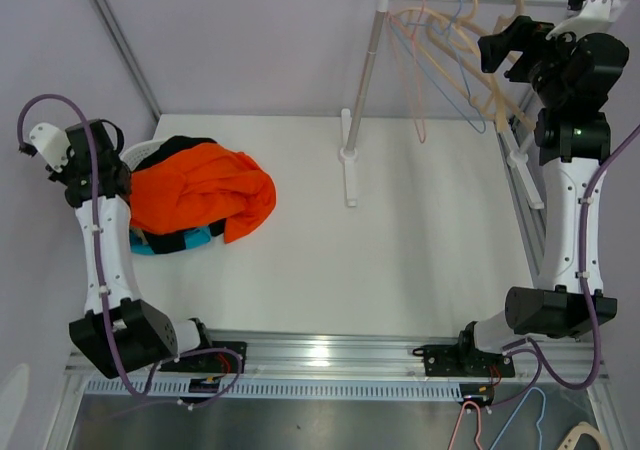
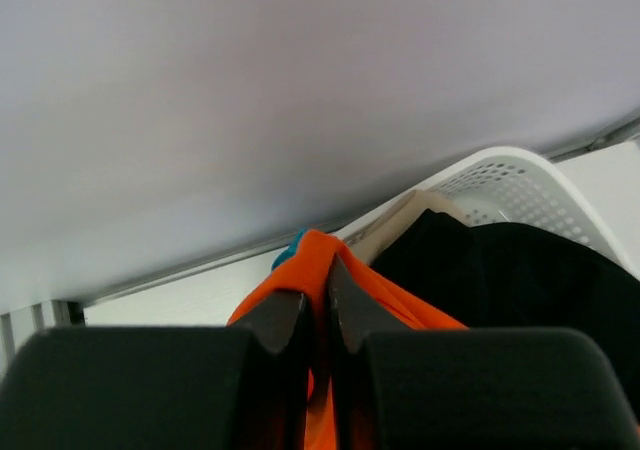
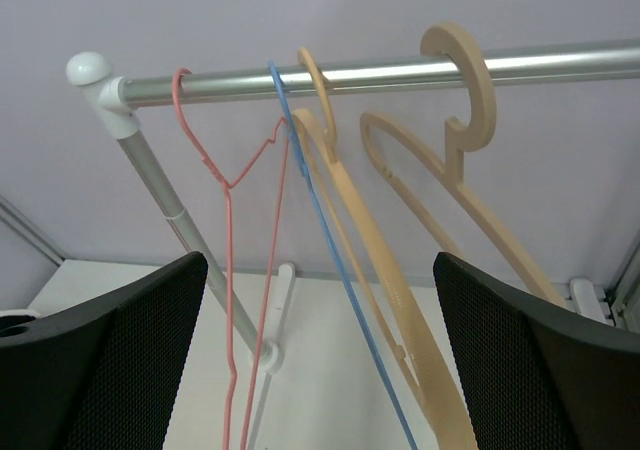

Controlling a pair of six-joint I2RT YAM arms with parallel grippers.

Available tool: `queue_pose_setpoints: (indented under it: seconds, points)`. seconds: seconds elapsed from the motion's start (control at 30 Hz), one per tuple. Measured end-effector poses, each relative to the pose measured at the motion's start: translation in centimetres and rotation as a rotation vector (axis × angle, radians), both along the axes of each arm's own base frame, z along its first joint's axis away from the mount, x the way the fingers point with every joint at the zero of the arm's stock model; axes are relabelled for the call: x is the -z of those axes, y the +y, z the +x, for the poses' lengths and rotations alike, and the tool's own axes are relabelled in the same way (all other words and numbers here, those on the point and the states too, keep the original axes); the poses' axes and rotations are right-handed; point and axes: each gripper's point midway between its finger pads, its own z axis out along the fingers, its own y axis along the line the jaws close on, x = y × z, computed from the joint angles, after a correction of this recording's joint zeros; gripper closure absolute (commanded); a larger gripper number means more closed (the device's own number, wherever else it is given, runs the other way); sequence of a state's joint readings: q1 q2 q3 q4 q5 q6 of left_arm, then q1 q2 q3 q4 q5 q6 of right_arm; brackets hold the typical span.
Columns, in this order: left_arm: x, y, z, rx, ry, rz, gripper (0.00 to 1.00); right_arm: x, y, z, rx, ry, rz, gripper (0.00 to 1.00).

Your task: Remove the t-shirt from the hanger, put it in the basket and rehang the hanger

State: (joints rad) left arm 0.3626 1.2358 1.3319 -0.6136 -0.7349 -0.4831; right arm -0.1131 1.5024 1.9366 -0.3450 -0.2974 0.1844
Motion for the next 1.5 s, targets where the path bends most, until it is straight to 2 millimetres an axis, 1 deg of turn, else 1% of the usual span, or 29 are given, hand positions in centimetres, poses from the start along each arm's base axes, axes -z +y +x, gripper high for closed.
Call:
queue_pose_setpoints:
  seconds: [0.03,0.07,0.1,0.13,0.2,0.33,0.43,0.5,0.57,0.6,0.67,0.73,0.77,0.8,0.87,0.93,0.97,1.0,1.03,1.07,1.1,1.17,1.27,1.3,1.37,1.5]
  points:
    - [0.7,0.4,0.2,-0.009,0.014,-0.016,0.69,-0.1,0.1,-0.2,-0.005,-0.005,0.003,0.01]
    - [1.4,0.5,0.3,-0.011,0.033,-0.028,0.54,-0.1,0.2,-0.2,-0.008,-0.005,0.005,0.01]
    - [1.9,0.5,0.4,-0.013,0.042,-0.041,0.14,-0.1,0.3,-0.2,-0.013,-0.007,0.006,0.0]
    - [2.0,0.5,0.4,-0.007,0.05,-0.046,0.01,-0.1,0.3,-0.2,-0.017,-0.006,0.007,0.01]
    - [1.9,0.3,0.4,-0.005,0.03,-0.052,0.01,0.2,0.5,-0.2,-0.028,0.002,0.013,0.01]
    - [0.0,-0.1,-0.6,-0.008,-0.028,-0.033,0.01,0.4,0.9,-0.2,-0.047,0.008,0.023,0.0]
    - [-2.4,-1.0,-1.9,0.011,-0.086,0.001,0.01,0.4,1.2,-0.3,-0.062,0.009,0.027,0.01]
    - [-4.7,-2.4,-2.4,0.067,-0.136,0.044,0.01,0.4,1.4,-0.3,-0.069,0.01,0.027,0.0]
    - [-7.0,-5.2,-1.9,0.183,-0.185,0.089,0.0,0.4,1.5,-0.3,-0.072,0.013,0.027,0.0]
    - [-8.1,-7.3,-1.2,0.273,-0.207,0.114,0.0,0.5,1.5,-0.4,-0.074,0.015,0.027,0.0]
    - [-9.3,-11.8,0.6,0.458,-0.23,0.139,0.0,0.6,1.6,-0.4,-0.078,0.019,0.028,0.01]
    - [-9.3,-15.5,2.4,0.615,-0.21,0.152,0.01,0.7,1.8,-0.4,-0.087,0.023,0.031,0.01]
    - [-8.5,-16.9,3.6,0.676,-0.157,0.156,0.0,0.7,2.0,-0.5,-0.093,0.024,0.035,0.01]
    - [-7.6,-17.9,4.9,0.716,-0.099,0.162,0.0,0.8,2.1,-0.6,-0.096,0.028,0.038,0.0]
    - [-5.2,-19.9,8.2,0.798,0.041,0.178,0.0,1.2,2.4,-0.8,-0.104,0.036,0.043,0.01]
    - [-1.6,-22.1,11.3,0.873,0.189,0.187,0.01,1.4,2.6,-1.2,-0.11,0.043,0.045,0.01]
    - [0.7,-23.2,12.3,0.91,0.268,0.184,0.01,1.5,2.6,-1.4,-0.11,0.045,0.046,0.01]
    - [3.2,-24.1,12.8,0.95,0.366,0.183,0.01,1.4,2.7,-1.5,-0.112,0.043,0.046,0.01]
    - [5.3,-24.9,13.1,0.984,0.451,0.183,0.0,1.3,2.8,-1.8,-0.115,0.04,0.045,0.0]
    - [6.9,-25.5,13.3,1.013,0.532,0.186,0.01,1.2,2.9,-2.0,-0.119,0.037,0.044,0.01]
    - [8.0,-26.2,13.6,1.036,0.598,0.189,0.0,0.9,2.9,-2.3,-0.121,0.031,0.044,0.01]
    - [9.8,-27.4,14.8,1.066,0.696,0.196,0.0,0.3,3.1,-3.0,-0.129,0.016,0.042,0.0]
    - [12.0,-28.4,16.0,1.093,0.8,0.193,0.01,-0.6,3.5,-4.3,-0.146,-0.007,0.044,0.01]
    - [12.9,-28.6,16.0,1.102,0.83,0.188,0.01,-0.8,3.7,-4.7,-0.153,-0.013,0.046,0.0]
    - [14.5,-28.5,15.5,1.126,0.909,0.175,0.0,-1.0,3.9,-5.2,-0.164,-0.019,0.048,0.0]
    - [16.8,-28.3,14.8,1.17,1.012,0.143,0.0,-0.6,4.1,-5.8,-0.174,-0.014,0.05,0.01]
